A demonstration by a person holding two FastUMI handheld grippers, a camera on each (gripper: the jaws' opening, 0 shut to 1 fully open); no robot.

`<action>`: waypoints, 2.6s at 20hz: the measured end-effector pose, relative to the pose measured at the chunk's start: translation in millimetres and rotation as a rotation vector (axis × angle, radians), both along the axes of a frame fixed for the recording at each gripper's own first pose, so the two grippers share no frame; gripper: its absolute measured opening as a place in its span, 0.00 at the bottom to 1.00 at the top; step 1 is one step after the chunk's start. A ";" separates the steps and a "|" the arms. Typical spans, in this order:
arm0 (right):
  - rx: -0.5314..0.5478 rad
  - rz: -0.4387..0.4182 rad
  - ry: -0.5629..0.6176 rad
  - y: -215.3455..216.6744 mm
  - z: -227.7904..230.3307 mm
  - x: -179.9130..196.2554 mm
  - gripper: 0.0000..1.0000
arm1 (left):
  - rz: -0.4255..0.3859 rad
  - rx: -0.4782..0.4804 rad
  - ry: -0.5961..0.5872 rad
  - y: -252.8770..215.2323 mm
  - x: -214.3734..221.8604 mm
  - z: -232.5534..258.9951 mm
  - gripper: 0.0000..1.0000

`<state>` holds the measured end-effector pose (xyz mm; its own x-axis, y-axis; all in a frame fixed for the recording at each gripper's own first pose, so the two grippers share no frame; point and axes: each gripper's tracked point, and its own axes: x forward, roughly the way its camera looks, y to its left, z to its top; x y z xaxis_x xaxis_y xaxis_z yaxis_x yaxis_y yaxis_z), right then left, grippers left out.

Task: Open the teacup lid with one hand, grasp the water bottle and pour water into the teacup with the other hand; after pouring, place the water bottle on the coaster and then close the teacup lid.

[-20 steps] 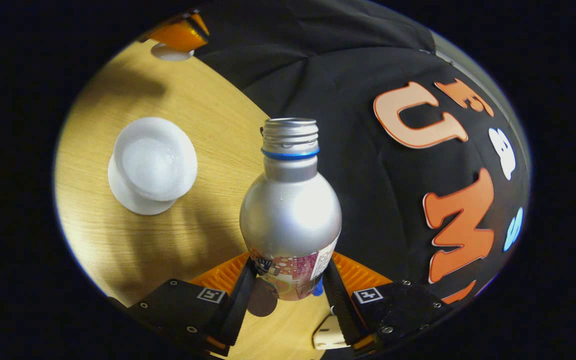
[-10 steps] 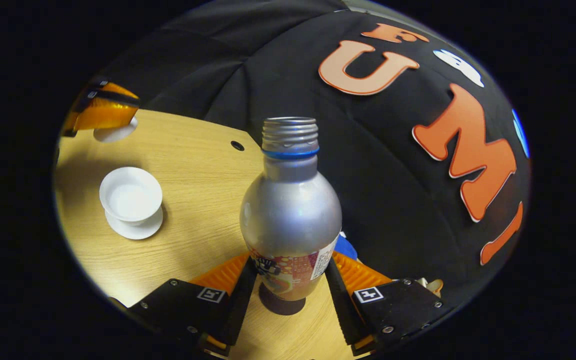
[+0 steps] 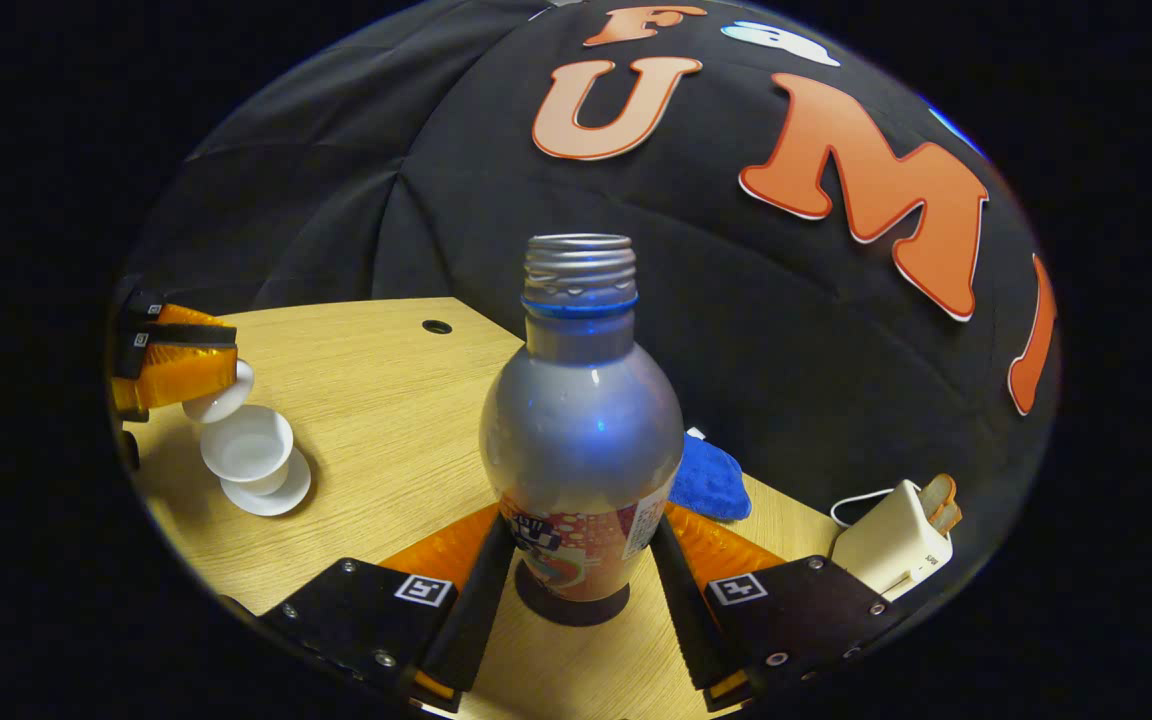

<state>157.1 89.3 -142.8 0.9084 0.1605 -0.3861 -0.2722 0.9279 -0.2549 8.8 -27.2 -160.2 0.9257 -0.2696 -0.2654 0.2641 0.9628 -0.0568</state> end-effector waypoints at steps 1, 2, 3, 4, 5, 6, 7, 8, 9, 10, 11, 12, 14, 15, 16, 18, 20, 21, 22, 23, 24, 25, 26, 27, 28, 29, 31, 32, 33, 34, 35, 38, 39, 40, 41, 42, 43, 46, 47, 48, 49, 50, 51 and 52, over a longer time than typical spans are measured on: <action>0.011 -0.006 0.003 -3.9 -1.7 1.0 0.78 | -0.008 0.001 0.005 -4.1 0.8 -2.7 0.30; 0.021 -0.014 0.004 -8.5 -2.5 2.1 0.78 | -0.013 0.003 0.012 -8.5 0.4 -5.4 0.30; 0.034 -0.018 0.007 -12.5 -3.4 2.2 0.78 | -0.017 0.005 0.017 -12.8 1.4 -8.8 0.30; 0.048 -0.024 0.008 -15.1 -3.9 3.2 0.78 | -0.020 0.009 0.023 -14.3 1.4 -11.6 0.34; 0.063 -0.027 0.010 -16.9 -3.6 5.2 0.78 | -0.022 0.011 0.028 -15.5 0.5 -14.8 0.34; 0.077 -0.031 0.008 -19.6 -3.6 6.2 0.78 | -0.024 0.010 0.034 -18.0 0.5 -18.1 0.30; 0.088 -0.035 0.006 -21.6 -3.4 7.3 0.78 | -0.026 0.009 0.040 -19.7 1.2 -22.4 0.30; 0.098 -0.039 0.005 -22.9 -3.2 8.2 0.78 | -0.026 0.007 0.045 -20.9 1.2 -25.1 0.30; 0.108 -0.039 0.006 -22.6 -3.6 9.8 0.78 | -0.027 0.005 0.053 -21.2 1.9 -29.7 0.30; 0.114 -0.039 0.004 -22.3 -3.6 10.9 0.78 | -0.025 0.006 0.057 -21.1 3.6 -32.0 0.30; 0.116 -0.036 0.002 -21.7 -4.1 11.5 0.78 | -0.023 0.008 0.061 -19.8 4.2 -34.5 0.34; 0.117 -0.032 -0.001 -19.9 -3.8 11.9 0.78 | -0.022 0.008 0.067 -19.3 4.2 -37.2 0.30; 0.121 -0.027 -0.004 -16.1 -6.7 13.6 0.78 | -0.019 -0.002 0.066 -17.8 5.0 -39.9 0.30; 0.124 -0.025 -0.005 -15.2 -8.2 14.8 0.78 | -0.023 -0.009 0.063 -18.8 5.5 -38.4 0.30; 0.129 -0.027 -0.005 -15.0 -9.3 17.3 0.78 | -0.024 -0.008 0.066 -18.5 5.0 -39.0 0.30; 0.148 -0.034 0.005 -15.2 -13.1 20.5 0.78 | -0.031 -0.007 0.063 -19.1 4.8 -40.3 0.34; 0.164 -0.040 0.010 -14.7 -13.8 20.4 0.78 | -0.033 -0.011 0.057 -17.7 3.6 -38.2 0.36; 0.174 -0.039 0.011 -13.9 -14.4 20.5 0.78 | -0.032 -0.016 0.046 -17.0 3.7 -33.8 0.37; 0.185 -0.041 0.012 -13.9 -15.3 21.8 0.78 | -0.033 -0.023 0.037 -17.3 3.7 -30.2 0.45; 0.197 -0.041 0.024 -13.0 -18.5 21.2 0.78 | -0.031 -0.024 0.028 -15.9 3.4 -27.8 0.51; 0.207 -0.045 0.038 -12.6 -22.9 20.6 0.78 | -0.027 -0.024 0.022 -14.9 4.0 -26.2 0.48; 0.217 -0.047 0.053 -12.2 -25.9 20.5 0.78 | -0.026 -0.024 0.018 -14.3 3.9 -25.1 0.53; 0.227 -0.049 0.067 -11.3 -29.9 20.2 0.78 | -0.022 -0.026 0.011 -13.5 4.2 -23.0 0.58; 0.237 -0.052 0.080 -10.8 -33.9 20.8 0.78 | -0.019 -0.029 0.003 -13.1 4.2 -20.6 0.64; 0.247 -0.057 0.087 -11.0 -36.8 22.0 0.78 | -0.017 -0.032 -0.001 -13.3 4.5 -18.9 0.65; 0.260 -0.064 0.093 -12.2 -40.3 23.7 0.78 | -0.014 -0.033 -0.004 -13.5 3.5 -18.5 0.65; 0.305 -0.075 0.118 -14.6 -48.3 24.4 0.78 | -0.015 -0.035 -0.015 -14.1 2.9 -14.8 0.73; 0.340 -0.079 0.145 -13.4 -55.8 23.3 0.78 | -0.017 -0.037 -0.018 -14.9 2.3 -14.0 0.70; 0.365 -0.085 0.156 -13.6 -59.2 22.9 0.78 | -0.018 -0.039 -0.016 -16.7 0.9 -15.5 0.73; 0.387 -0.094 0.146 -15.5 -55.3 25.0 0.75 | -0.015 -0.040 -0.013 -16.2 0.3 -15.9 0.76; 0.399 -0.097 0.152 -14.9 -56.2 25.3 0.78 | -0.011 -0.038 -0.010 -15.5 0.8 -16.1 0.80; 0.378 -0.112 0.161 -19.9 -58.0 23.0 0.78 | 0.001 -0.035 -0.011 -13.0 0.1 -14.4 0.80; 0.368 -0.108 0.163 -19.3 -58.2 22.4 0.78 | 0.004 -0.035 -0.013 -12.9 -1.2 -12.8 0.80; 0.355 -0.106 0.162 -19.3 -58.2 21.7 0.78 | 0.008 -0.034 -0.014 -12.2 -1.0 -12.1 0.80; 0.341 -0.106 0.163 -19.1 -57.9 21.1 0.78 | 0.015 -0.034 -0.019 -11.6 -0.9 -9.8 0.80; 0.334 -0.108 0.162 -18.9 -58.2 20.9 0.78 | 0.022 -0.037 -0.025 -11.5 -1.7 -5.9 0.80; 0.337 -0.110 0.161 -19.0 -58.8 22.0 0.78 | 0.031 -0.041 -0.034 -10.4 -1.6 -0.5 0.80; 0.361 -0.126 0.187 -17.7 -62.7 22.2 0.81 | 0.058 -0.035 -0.061 -8.0 -2.2 13.5 0.82; 0.366 -0.127 0.192 -17.2 -61.9 22.4 0.81 | 0.064 -0.035 -0.073 -7.4 -4.0 18.2 0.79; 0.368 -0.127 0.193 -17.2 -59.9 20.3 0.83 | 0.070 -0.038 -0.086 -6.8 -5.2 24.2 0.79; 0.363 -0.124 0.189 -17.2 -56.2 17.1 0.84 | 0.077 -0.042 -0.097 -6.4 -5.6 29.4 0.82; 0.350 -0.122 0.176 -19.1 -50.4 12.4 0.84 | 0.083 -0.048 -0.105 -6.0 -6.4 34.2 0.87; 0.333 -0.121 0.156 -22.0 -43.9 9.7 0.90 | 0.094 -0.057 -0.111 -4.8 -6.7 37.8 0.87; 0.312 -0.122 0.140 -26.7 -39.4 6.8 0.94 | 0.103 -0.069 -0.118 -3.7 -6.0 41.8 0.89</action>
